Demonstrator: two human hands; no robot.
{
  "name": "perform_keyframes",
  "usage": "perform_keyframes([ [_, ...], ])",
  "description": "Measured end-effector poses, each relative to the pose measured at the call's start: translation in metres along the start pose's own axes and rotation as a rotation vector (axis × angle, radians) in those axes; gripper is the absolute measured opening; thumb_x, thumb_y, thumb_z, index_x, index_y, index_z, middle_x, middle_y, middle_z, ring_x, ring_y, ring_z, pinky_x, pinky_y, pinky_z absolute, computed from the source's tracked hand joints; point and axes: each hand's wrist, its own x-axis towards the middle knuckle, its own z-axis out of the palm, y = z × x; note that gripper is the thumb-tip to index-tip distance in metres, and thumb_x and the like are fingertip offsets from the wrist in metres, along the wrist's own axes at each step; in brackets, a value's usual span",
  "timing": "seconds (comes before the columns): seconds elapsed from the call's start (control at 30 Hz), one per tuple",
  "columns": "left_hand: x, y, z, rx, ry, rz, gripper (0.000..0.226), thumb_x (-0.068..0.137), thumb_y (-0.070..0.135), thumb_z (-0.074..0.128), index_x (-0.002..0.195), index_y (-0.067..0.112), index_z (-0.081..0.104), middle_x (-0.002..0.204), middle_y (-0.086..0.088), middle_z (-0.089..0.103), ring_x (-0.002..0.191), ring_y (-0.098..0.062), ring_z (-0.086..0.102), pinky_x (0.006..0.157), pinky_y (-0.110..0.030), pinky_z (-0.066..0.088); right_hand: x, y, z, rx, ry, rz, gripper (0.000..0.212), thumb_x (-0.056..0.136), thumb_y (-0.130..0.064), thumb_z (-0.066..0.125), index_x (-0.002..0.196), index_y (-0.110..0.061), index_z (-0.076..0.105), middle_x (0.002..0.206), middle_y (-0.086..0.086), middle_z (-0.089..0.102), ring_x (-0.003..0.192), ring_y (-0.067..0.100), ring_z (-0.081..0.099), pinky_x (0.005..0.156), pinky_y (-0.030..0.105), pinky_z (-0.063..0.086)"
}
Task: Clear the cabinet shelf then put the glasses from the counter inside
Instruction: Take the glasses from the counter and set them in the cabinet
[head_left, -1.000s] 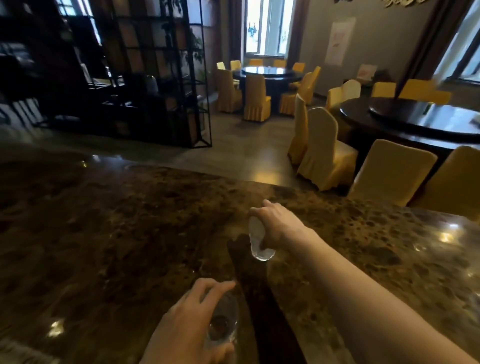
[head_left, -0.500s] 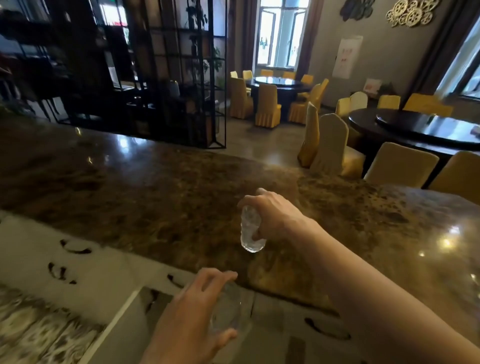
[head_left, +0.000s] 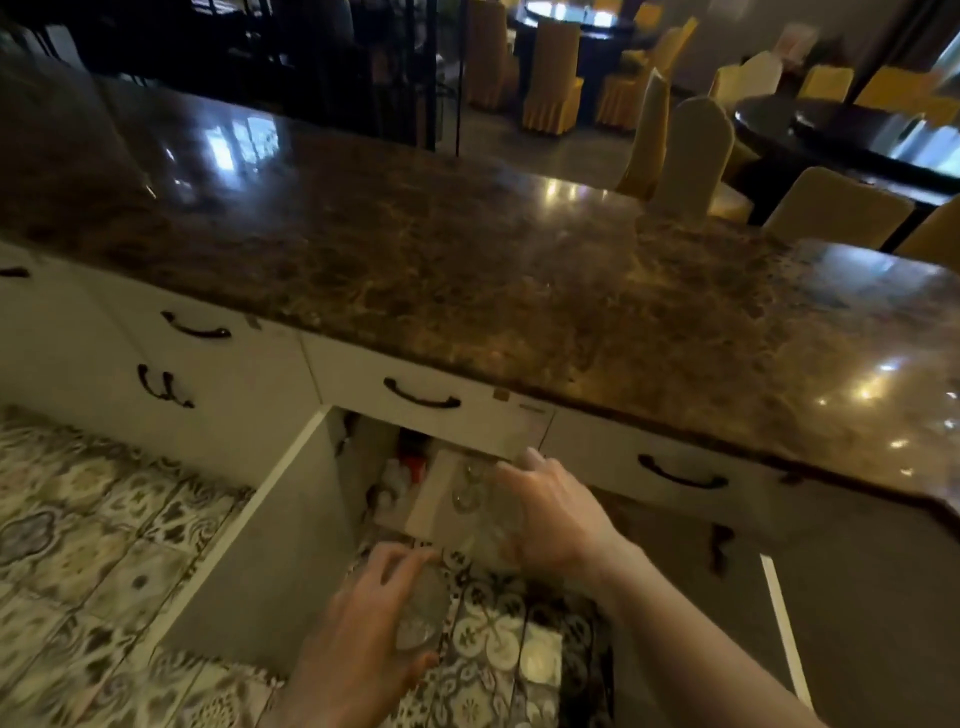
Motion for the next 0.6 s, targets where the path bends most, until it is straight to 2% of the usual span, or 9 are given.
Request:
perform_keyframes([
  [0.07,0.004,-0.007,0.022,-0.003,-0.019,-0.042,0.086,0.066,0.053,0.081,0.131,0.060,0.025,0.124,0.034,0.025,0.108,-0.004,0.045,0.093,-0.028,0.045,-0.009,0.018,0.037,0.027,-0.015,0.046,0.080,0.078,-0.028,0.081,0.145,-0.039,0.039,0.137,0.001,0.043,0.124,0.027,0.045,0.095,0.040,0.053],
  [0.23,0.047,-0.032,0.100,0.009,-0.082,-0.049,0.085,0.067,0.055,0.077,0.139,0.048,0.033,0.139,0.019,0.031,0.122,-0.009,0.046,0.104,-0.035,0.044,-0.010,0.079,0.133,0.077,-0.049,0.178,0.073,0.081,-0.026,0.079,0.139,-0.039,0.037,0.139,-0.001,0.038,0.128,0.031,0.041,0.089,0.043,0.054],
  [0.3,0.065,-0.042,0.128,-0.012,-0.010,-0.056,0.076,0.061,0.050,0.078,0.131,0.042,0.049,0.130,0.011,0.047,0.112,-0.015,0.056,0.092,-0.037,0.053,-0.003,0.102,0.162,0.074,-0.066,0.214,0.067,0.083,-0.024,0.076,0.136,-0.038,0.038,0.137,0.000,0.033,0.127,0.032,0.038,0.086,0.042,0.054],
  [0.37,0.087,-0.054,0.167,-0.036,0.070,-0.081,0.074,0.057,0.040,0.085,0.124,0.043,0.053,0.120,0.009,0.054,0.101,-0.018,0.063,0.080,-0.038,0.058,0.006,0.130,0.197,0.097,-0.097,0.247,0.067,0.086,-0.023,0.075,0.138,-0.038,0.036,0.143,0.002,0.027,0.132,0.034,0.032,0.090,0.042,0.052],
  [0.43,0.113,-0.078,0.211,-0.021,0.093,-0.076,0.076,0.058,0.035,0.089,0.126,0.038,0.053,0.121,0.009,0.054,0.098,-0.016,0.062,0.077,-0.032,0.056,0.019,0.157,0.236,0.103,-0.105,0.270,0.070,0.087,-0.021,0.074,0.142,-0.037,0.033,0.151,0.004,0.021,0.138,0.036,0.027,0.095,0.043,0.052],
  [0.5,0.143,-0.108,0.250,-0.004,0.083,-0.082,0.080,0.062,0.038,0.088,0.130,0.040,0.048,0.127,0.014,0.047,0.104,-0.007,0.052,0.083,-0.019,0.046,0.036,0.179,0.274,0.100,-0.110,0.282,0.074,0.087,-0.017,0.073,0.144,-0.036,0.029,0.156,0.004,0.018,0.143,0.038,0.023,0.098,0.044,0.050],
  [0.6,0.192,-0.152,0.309,-0.034,0.061,-0.125,0.085,0.057,0.034,0.087,0.127,0.047,0.042,0.125,0.023,0.037,0.102,-0.010,0.052,0.086,-0.027,0.048,0.063,0.207,0.336,0.084,-0.085,0.311,0.078,0.086,-0.017,0.073,0.146,-0.036,0.026,0.157,0.006,0.019,0.144,0.037,0.023,0.100,0.043,0.050],
])
